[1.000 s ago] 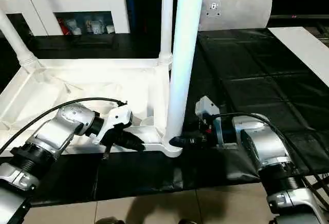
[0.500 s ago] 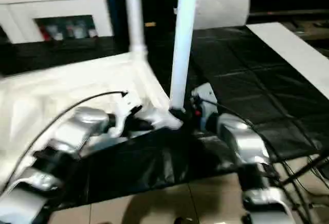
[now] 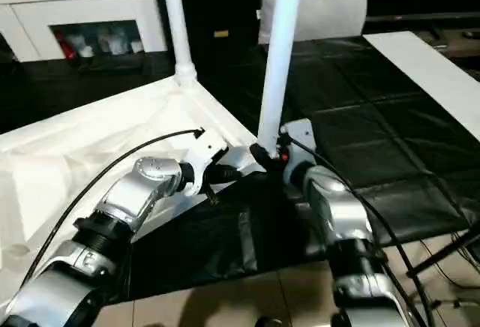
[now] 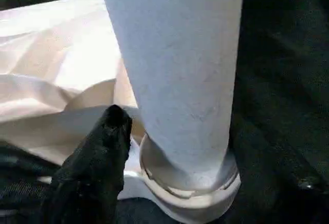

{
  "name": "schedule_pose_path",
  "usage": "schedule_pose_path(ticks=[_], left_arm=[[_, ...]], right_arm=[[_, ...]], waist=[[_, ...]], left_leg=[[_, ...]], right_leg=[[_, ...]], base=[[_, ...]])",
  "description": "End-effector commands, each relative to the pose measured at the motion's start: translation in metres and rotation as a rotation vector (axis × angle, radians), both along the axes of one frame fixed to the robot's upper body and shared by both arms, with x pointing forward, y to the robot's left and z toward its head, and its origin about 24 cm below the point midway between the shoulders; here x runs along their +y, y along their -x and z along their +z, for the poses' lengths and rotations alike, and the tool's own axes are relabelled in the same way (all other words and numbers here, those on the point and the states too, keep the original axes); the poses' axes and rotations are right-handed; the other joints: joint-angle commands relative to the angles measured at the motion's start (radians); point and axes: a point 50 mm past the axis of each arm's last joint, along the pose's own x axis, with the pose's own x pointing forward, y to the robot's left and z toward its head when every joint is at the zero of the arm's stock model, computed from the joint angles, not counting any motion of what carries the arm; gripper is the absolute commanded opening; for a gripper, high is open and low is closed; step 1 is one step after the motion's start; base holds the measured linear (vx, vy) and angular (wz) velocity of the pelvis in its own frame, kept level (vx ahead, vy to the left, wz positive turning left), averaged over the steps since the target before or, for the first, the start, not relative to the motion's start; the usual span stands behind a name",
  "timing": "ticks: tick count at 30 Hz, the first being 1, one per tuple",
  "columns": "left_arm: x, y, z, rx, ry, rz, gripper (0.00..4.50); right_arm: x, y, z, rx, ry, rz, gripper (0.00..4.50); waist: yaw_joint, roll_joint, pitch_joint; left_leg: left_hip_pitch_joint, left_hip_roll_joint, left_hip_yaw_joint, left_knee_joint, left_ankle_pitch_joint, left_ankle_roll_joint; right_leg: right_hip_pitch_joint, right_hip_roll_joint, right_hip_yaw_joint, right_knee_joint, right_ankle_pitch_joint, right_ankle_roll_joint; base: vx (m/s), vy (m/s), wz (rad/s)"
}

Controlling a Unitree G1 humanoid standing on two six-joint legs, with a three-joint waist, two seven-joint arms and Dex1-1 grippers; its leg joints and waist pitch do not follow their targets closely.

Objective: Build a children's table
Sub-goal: Rotate leg to tighten

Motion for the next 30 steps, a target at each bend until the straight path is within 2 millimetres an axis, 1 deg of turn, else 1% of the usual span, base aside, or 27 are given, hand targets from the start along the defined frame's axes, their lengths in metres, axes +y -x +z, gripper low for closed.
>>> schedule_pose_path(ticks=[1, 2, 3, 4, 5, 6, 7, 8, 9, 10, 11, 12, 13, 15, 16, 17, 18, 19, 21, 22, 23, 24, 25, 26, 28, 29, 30], left_arm=[[0.001, 0.006, -0.003, -0.008, -0.029, -0.114, 0.0], [0.003, 0.008, -0.004, -0.009, -0.037, -0.15, 0.0], [0.005, 0.011, -0.004, -0.006, -0.045, -0.196, 0.0], [0.008, 0.014, -0.005, 0.0, -0.055, -0.233, 0.0], [0.01, 0.015, -0.006, 0.004, -0.062, -0.256, 0.0], [0.013, 0.016, -0.006, 0.007, -0.067, -0.284, 0.0], [0.017, 0.017, -0.006, 0.007, -0.072, -0.306, 0.0], [0.018, 0.017, -0.006, 0.007, -0.076, -0.316, 0.0], [0.02, 0.018, -0.005, 0.007, -0.078, -0.333, 0.0], [0.022, 0.019, -0.005, 0.01, -0.076, -0.357, 0.0], [0.024, 0.021, -0.004, 0.016, -0.071, -0.38, 0.0], [0.026, 0.023, -0.003, 0.027, -0.067, -0.412, 0.0], [0.031, 0.027, -0.003, 0.044, -0.072, -0.463, 0.0], [0.034, 0.028, -0.003, 0.052, -0.082, -0.487, 0.0], [0.037, 0.029, -0.003, 0.058, -0.095, -0.518, 0.0], [0.037, 0.029, -0.002, 0.06, -0.098, -0.529, 0.0], [0.04, 0.031, -0.001, 0.067, -0.106, -0.564, 0.0], [0.041, 0.032, -0.001, 0.072, -0.109, -0.582, 0.0], [0.042, 0.033, 0.0, 0.08, -0.116, -0.612, 0.0], [0.041, 0.034, 0.0, 0.081, -0.117, -0.623, 0.0], [0.041, 0.034, 0.0, 0.082, -0.118, -0.628, 0.0], [0.041, 0.035, 0.001, 0.083, -0.118, -0.639, 0.0], [0.041, 0.035, 0.001, 0.085, -0.119, -0.651, 0.0], [0.041, 0.035, 0.001, 0.085, -0.119, -0.651, 0.0], [0.04, 0.036, 0.002, 0.086, -0.119, -0.663, 0.0], [0.04, 0.036, 0.002, 0.086, -0.119, -0.663, 0.0], [0.04, 0.036, 0.002, 0.085, -0.117, -0.667, 0.0]], right_arm=[[-0.005, 0.008, -0.001, -0.004, 0.003, 0.073, 3.51], [-0.01, 0.01, 0.001, -0.01, 0.011, 0.099, 3.61], [-0.016, 0.014, 0.003, -0.009, 0.027, 0.138, 3.77], [-0.022, 0.018, 0.004, -0.014, 0.056, 0.185, 3.85], [-0.027, 0.021, 0.005, -0.014, 0.078, 0.217, 3.9], [-0.037, 0.025, 0.008, -0.011, 0.096, 0.25, 3.95], [-0.046, 0.028, 0.012, -0.012, 0.113, 0.274, 4.15], [-0.049, 0.029, 0.013, -0.013, 0.123, 0.284, 4.15], [-0.053, 0.031, 0.015, -0.015, 0.133, 0.295, 4.25], [-0.056, 0.032, 0.017, -0.017, 0.145, 0.306, 4.4], [-0.059, 0.033, 0.018, -0.016, 0.155, 0.316, 4.4], [-0.062, 0.036, 0.019, -0.012, 0.172, 0.344, 4.46], [-0.064, 0.041, 0.021, -0.018, 0.214, 0.422, 4.46], [-0.063, 0.043, 0.022, -0.019, 0.228, 0.466, 4.46], [-0.061, 0.045, 0.023, -0.016, 0.221, 0.52, 4.46], [-0.06, 0.046, 0.023, -0.013, 0.212, 0.54, 4.31], [-0.057, 0.047, 0.024, -0.001, 0.184, 0.605, 4.31], [-0.056, 0.048, 0.024, 0.004, 0.169, 0.635, 4.13], [-0.053, 0.048, 0.024, 0.007, 0.152, 0.665, 4.05], [-0.051, 0.047, 0.024, 0.011, 0.143, 0.686, 3.93], [-0.05, 0.047, 0.024, 0.013, 0.139, 0.695, 3.93], [-0.048, 0.047, 0.024, 0.018, 0.131, 0.717, 3.81], [-0.045, 0.048, 0.022, 0.03, 0.118, 0.745, 3.74], [-0.045, 0.048, 0.022, 0.03, 0.118, 0.745, 3.62], [-0.036, 0.046, 0.017, 0.053, 0.1, 0.795, 3.48], [-0.036, 0.046, 0.017, 0.053, 0.1, 0.795, 3.48], [-0.033, 0.046, 0.015, 0.058, 0.09, 0.821, 3.28]], waist=[[0.013, -0.004, -0.07], [0.014, 0.001, -0.068], [0.016, -0.001, -0.071], [0.02, 0.003, -0.072], [0.023, 0.002, -0.07], [0.026, 0.002, -0.07], [0.035, 0.004, -0.068], [0.034, 0.002, -0.067], [0.036, 0.002, -0.067], [0.035, 0.001, -0.065], [0.035, 0.001, -0.065], [0.034, 0.0, -0.063], [0.036, 0.001, -0.065], [0.038, 0.002, -0.064], [0.039, 0.0, -0.064], [0.039, 0.0, -0.063], [0.039, 0.001, -0.063], [0.04, -0.001, -0.063], [0.041, 0.0, -0.064], [0.045, -0.004, -0.066], [0.045, -0.004, -0.066], [0.049, -0.001, -0.066], [0.049, -0.004, -0.066], [0.049, -0.003, -0.066], [0.05, -0.003, -0.067], [0.05, -0.003, -0.067], [0.05, -0.007, -0.068]], left_leg=[[-0.001, 0.022, -0.004, -0.06, -0.155, 0.098], [-0.001, 0.023, -0.004, -0.061, -0.147, 0.1], [-0.002, 0.024, -0.005, -0.06, -0.136, 0.104], [-0.003, 0.029, -0.007, -0.06, -0.121, 0.111], [-0.002, 0.029, -0.004, -0.059, -0.124, 0.115], [0.0, 0.03, -0.004, -0.059, -0.129, 0.114], [0.002, 0.031, -0.002, -0.06, -0.146, 0.119], [0.0, 0.03, -0.002, -0.06, -0.147, 0.117], [0.0, 0.03, -0.002, -0.061, -0.152, 0.114], [-0.002, 0.028, -0.002, -0.062, -0.169, 0.108], [-0.002, 0.028, -0.002, -0.062, -0.169, 0.108], [0.0, 0.026, -0.001, -0.062, -0.183, 0.105], [0.001, 0.028, -0.001, -0.061, -0.183, 0.103], [-0.001, 0.029, -0.002, -0.062, -0.171, 0.108], [0.0, 0.029, -0.002, -0.062, -0.177, 0.112], [-0.001, 0.03, -0.002, -0.062, -0.18, 0.112], [0.001, 0.03, -0.001, -0.062, -0.184, 0.112], [0.0, 0.031, -0.002, -0.062, -0.19, 0.117], [0.002, 0.032, -0.002, -0.062, -0.189, 0.113], [0.003, 0.035, -0.002, -0.061, -0.182, 0.105], [0.003, 0.035, -0.002, -0.061, -0.182, 0.105], [0.004, 0.035, -0.002, -0.061, -0.182, 0.104], [0.003, 0.035, -0.002, -0.062, -0.186, 0.103], [0.002, 0.034, -0.002, -0.062, -0.187, 0.102], [0.001, 0.033, -0.002, -0.06, -0.181, 0.101], [0.001, 0.032, -0.002, -0.06, -0.18, 0.1], [0.0, 0.032, -0.001, -0.06, -0.174, 0.099]], right_leg=[[0.061, -0.067, 0.059, -0.069, -0.36, -0.12], [0.06, -0.066, 0.06, -0.067, -0.345, -0.125], [0.062, -0.065, 0.061, -0.063, -0.322, -0.13], [0.062, -0.065, 0.063, -0.053, -0.277, -0.147], [0.06, -0.063, 0.063, -0.053, -0.26, -0.159], [0.06, -0.064, 0.064, -0.052, -0.257, -0.163], [0.06, -0.064, 0.066, -0.052, -0.261, -0.169], [0.062, -0.063, 0.065, -0.052, -0.263, -0.169], [0.063, -0.063, 0.064, -0.052, -0.27, -0.168], [0.063, -0.065, 0.062, -0.056, -0.309, -0.158], [0.063, -0.065, 0.062, -0.056, -0.309, -0.158], [0.061, -0.065, 0.061, -0.064, -0.35, -0.147], [0.062, -0.068, 0.062, -0.064, -0.363, -0.143], [0.061, -0.066, 0.062, -0.062, -0.352, -0.146], [0.06, -0.064, 0.061, -0.061, -0.356, -0.147], [0.06, -0.064, 0.061, -0.062, -0.361, -0.146], [0.059, -0.064, 0.06, -0.064, -0.368, -0.145], [0.059, -0.065, 0.06, -0.063, -0.383, -0.145], [0.057, -0.065, 0.061, -0.064, -0.389, -0.145], [0.057, -0.066, 0.063, -0.062, -0.377, -0.151], [0.057, -0.066, 0.063, -0.062, -0.377, -0.151], [0.057, -0.066, 0.064, -0.059, -0.372, -0.155], [0.057, -0.066, 0.063, -0.059, -0.374, -0.155], [0.057, -0.066, 0.063, -0.059, -0.377, -0.155], [0.058, -0.067, 0.063, -0.058, -0.379, -0.156], [0.057, -0.067, 0.062, -0.058, -0.381, -0.156], [0.058, -0.067, 0.064, -0.058, -0.383, -0.152]], base=[[0.0, 0.0, 0.0], [0.0, 0.0, 0.0], [0.0, 0.0, 0.0], [0.0, 0.0, 0.0], [0.0, 0.0, 0.0], [0.0, 0.0, 0.0], [0.0, 0.0, 0.0], [0.0, 0.0, 0.0], [0.0, 0.0, 0.0], [0.0, 0.0, 0.0], [0.0, 0.0, 0.0], [0.0, 0.0, 0.0], [0.0, 0.0, 0.0], [0.0, 0.0, 0.0], [0.0, 0.0, 0.0], [0.0, 0.0, 0.0], [0.0, 0.0, 0.0], [0.0, 0.0, 0.0], [0.0, 0.0, 0.0], [0.0, 0.0, 0.0], [0.0, 0.0, 0.0], [0.0, 0.0, 0.0], [0.0, 0.0, 0.0], [0.0, 0.0, 0.0], [0.0, 0.0, 0.0], [0.0, 0.0, 0.0], [0.0, 0.0, 0.0]])
